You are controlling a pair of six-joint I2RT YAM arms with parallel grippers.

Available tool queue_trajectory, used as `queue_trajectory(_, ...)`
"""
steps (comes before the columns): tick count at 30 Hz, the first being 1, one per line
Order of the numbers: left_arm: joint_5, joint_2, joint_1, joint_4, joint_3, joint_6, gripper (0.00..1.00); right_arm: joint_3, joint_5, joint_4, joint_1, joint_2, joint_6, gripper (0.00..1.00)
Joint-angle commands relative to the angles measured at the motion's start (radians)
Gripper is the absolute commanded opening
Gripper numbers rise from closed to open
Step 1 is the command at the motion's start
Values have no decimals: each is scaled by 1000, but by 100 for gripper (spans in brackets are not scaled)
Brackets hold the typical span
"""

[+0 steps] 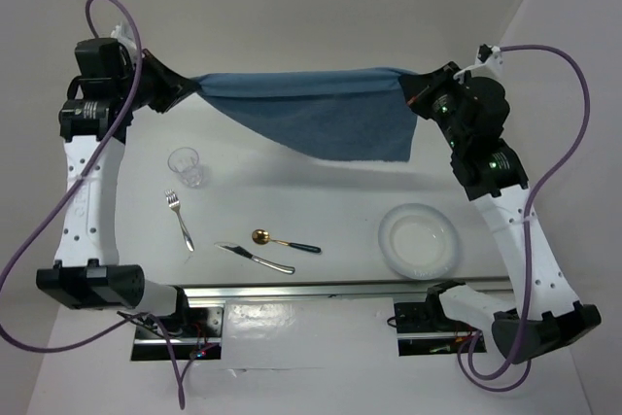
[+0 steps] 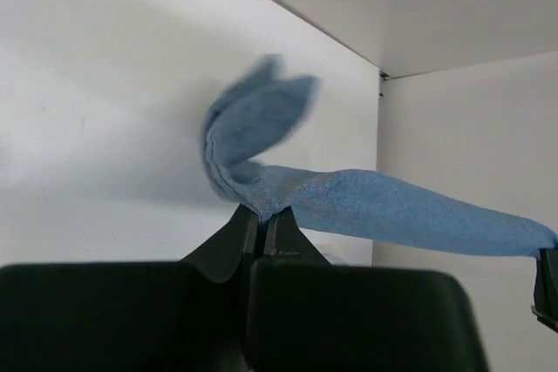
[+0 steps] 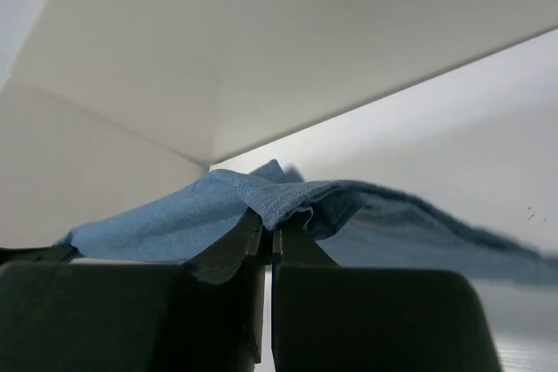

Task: Set the dinner table for one person

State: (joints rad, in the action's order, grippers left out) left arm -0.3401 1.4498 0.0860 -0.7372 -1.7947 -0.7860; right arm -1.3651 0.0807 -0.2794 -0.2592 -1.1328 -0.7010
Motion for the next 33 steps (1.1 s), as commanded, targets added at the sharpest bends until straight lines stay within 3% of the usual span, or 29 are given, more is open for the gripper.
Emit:
queue_trajectory(1,-33,-74,30,45,17,16,0,-58,13,-96,5,16,61,0)
queue_trajectory(6,-69,-88,41,13,6,25,0,-91,-6,-135,5,16,72,0)
queue_trajectory(13,-123,50,41,114,5,25,0,-103,-28,-12,14,-105,104,0)
queue_trajectory(17,-280,265,41,128,-164,80,0,-159,-88,89,64,-243,113,0)
queue_trajectory(20,-361,461,41,101,-386,99,0,-225,-140,152,109,-367,104,0)
queue_trajectory(25,-438,590,50,100,-630,90,0,-249,-180,281,144,-446,74,0)
queue_trajectory(30,-453,538,60,160,-499,88,0,-151,-202,327,164,-408,74,0)
queue_trajectory(33,-442,437,69,189,-306,117,0,-11,-193,336,173,-351,64,0)
